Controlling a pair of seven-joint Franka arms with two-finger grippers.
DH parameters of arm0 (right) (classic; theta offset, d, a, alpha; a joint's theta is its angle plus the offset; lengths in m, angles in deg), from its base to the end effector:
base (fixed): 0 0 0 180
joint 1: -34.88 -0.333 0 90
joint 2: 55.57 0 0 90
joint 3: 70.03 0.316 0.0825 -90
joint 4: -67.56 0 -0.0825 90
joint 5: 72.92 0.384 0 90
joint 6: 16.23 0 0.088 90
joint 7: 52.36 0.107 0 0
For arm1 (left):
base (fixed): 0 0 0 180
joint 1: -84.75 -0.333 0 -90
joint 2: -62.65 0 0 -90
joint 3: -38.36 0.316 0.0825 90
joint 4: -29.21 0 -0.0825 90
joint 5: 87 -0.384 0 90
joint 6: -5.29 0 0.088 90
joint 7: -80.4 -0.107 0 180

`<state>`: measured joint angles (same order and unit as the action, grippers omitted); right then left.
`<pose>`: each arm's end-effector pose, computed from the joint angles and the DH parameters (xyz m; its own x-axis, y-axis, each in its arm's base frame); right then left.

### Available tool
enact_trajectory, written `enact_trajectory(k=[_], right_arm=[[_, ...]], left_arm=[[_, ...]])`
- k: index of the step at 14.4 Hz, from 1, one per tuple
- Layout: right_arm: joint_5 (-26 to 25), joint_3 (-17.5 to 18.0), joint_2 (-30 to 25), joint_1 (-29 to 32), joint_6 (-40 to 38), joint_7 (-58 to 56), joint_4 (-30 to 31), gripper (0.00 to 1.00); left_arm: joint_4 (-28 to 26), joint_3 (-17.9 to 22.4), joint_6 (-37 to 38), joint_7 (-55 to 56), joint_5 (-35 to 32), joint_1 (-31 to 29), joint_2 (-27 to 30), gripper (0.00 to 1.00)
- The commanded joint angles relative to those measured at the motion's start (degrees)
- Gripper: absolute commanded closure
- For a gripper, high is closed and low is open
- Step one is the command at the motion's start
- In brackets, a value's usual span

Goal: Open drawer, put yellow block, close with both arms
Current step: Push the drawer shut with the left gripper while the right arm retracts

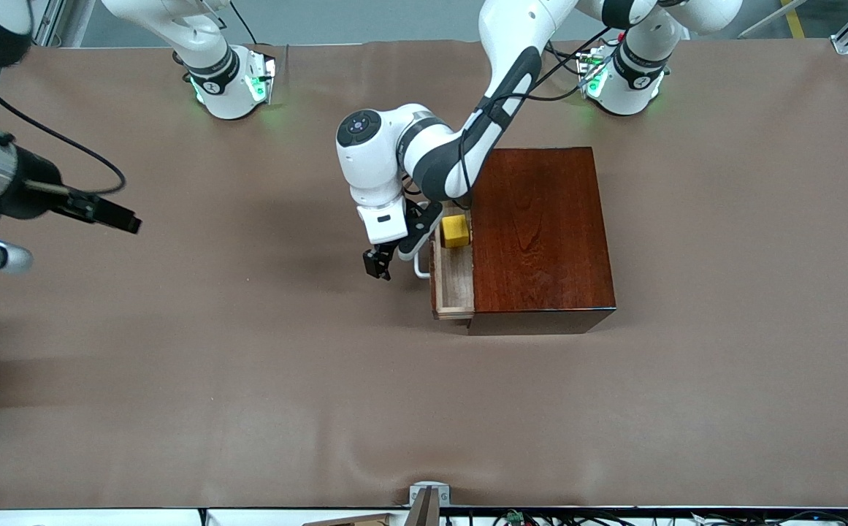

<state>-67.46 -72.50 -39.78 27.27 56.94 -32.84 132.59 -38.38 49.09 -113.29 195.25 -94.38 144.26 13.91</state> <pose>0.6001 0.0708 0.6401 0.9633 -0.2215 -0.1518 -0.2290 -0.9729 -0.0334 0.4776 -0.5984 0.2880 0.4918 0.8438 0.2149 0.8399 -0.5248 0.1386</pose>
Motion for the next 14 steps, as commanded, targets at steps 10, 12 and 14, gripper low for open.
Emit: enact_trajectory(k=[10, 12, 14], right_arm=[[-5.2, 1.0, -17.9, 3.3, 7.0, -26.2, 23.4, 0.00], [-5.8, 1.0, -19.0, 3.2, 8.4, -26.8, 25.4, 0.00], [-6.2, 0.9, -19.0, 4.2, 8.8, -30.8, 25.4, 0.00]], left_arm=[[-2.6, 0.6, 15.9, 0.9, -0.4, -0.7, 2.2, 0.00], [-2.6, 0.6, 15.9, 0.7, -0.4, -1.1, 2.2, 0.00], [-2.4, 0.5, 15.8, -0.2, -0.9, -1.0, 2.2, 0.00]])
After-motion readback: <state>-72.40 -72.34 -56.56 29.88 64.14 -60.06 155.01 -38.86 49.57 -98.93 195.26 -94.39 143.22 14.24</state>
